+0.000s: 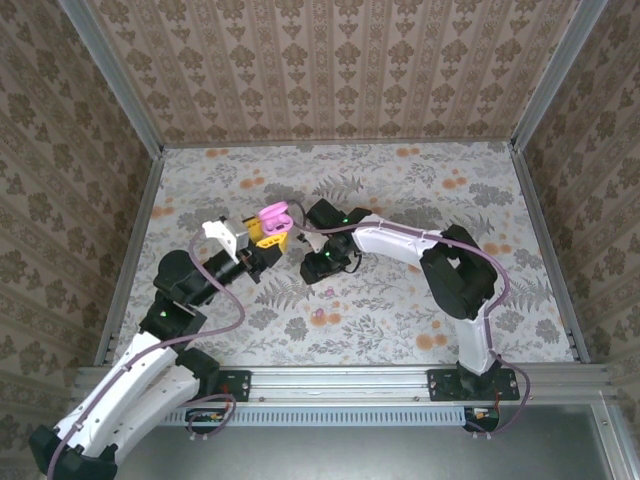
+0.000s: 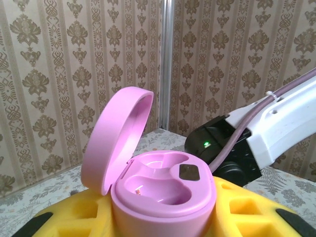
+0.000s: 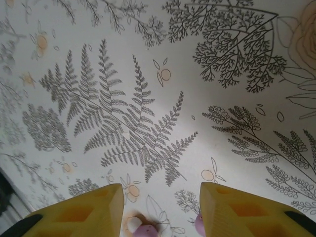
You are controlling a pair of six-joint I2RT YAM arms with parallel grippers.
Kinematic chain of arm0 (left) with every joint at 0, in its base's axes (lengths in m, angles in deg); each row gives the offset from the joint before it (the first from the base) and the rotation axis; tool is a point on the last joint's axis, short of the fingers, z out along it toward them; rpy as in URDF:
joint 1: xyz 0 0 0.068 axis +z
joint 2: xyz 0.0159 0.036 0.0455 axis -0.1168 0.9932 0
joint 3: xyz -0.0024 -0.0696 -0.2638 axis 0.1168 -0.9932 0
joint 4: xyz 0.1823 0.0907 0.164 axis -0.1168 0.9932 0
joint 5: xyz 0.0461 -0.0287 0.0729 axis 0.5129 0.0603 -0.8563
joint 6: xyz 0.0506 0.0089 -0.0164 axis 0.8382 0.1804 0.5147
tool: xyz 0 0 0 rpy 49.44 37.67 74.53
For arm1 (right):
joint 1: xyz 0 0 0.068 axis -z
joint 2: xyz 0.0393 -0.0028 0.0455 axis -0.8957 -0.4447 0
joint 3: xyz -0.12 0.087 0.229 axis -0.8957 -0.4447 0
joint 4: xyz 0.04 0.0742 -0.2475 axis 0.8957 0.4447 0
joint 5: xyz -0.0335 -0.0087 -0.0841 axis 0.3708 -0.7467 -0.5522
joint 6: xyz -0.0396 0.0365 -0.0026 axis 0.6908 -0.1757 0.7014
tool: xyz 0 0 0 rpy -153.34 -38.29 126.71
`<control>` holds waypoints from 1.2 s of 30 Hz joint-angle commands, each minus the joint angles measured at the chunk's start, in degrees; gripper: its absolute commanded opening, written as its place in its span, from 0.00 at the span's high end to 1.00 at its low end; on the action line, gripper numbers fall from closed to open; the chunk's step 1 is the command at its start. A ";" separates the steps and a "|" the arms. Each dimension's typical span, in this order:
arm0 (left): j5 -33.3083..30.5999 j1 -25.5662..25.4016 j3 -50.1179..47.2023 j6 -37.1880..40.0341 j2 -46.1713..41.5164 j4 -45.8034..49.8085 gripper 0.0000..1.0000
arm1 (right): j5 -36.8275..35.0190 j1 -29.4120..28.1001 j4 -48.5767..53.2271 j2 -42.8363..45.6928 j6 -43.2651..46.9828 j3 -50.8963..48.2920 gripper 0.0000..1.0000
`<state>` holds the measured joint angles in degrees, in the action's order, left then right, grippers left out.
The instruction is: Insert the wireless bluetooth earbuds into the charging case
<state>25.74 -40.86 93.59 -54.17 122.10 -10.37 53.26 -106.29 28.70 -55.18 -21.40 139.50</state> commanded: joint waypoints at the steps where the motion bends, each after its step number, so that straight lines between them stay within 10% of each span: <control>1: -0.86 -0.48 2.56 1.46 -1.08 1.35 0.72 | -0.66 -0.37 7.23 -2.69 7.49 3.21 0.54; 36: 0.26 -0.66 4.03 0.90 1.72 1.82 0.71 | -1.65 -0.46 14.28 -1.70 9.36 1.66 0.55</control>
<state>25.68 -41.19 95.21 -53.58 123.76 -7.64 53.80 -106.29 40.39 -59.16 -11.43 141.60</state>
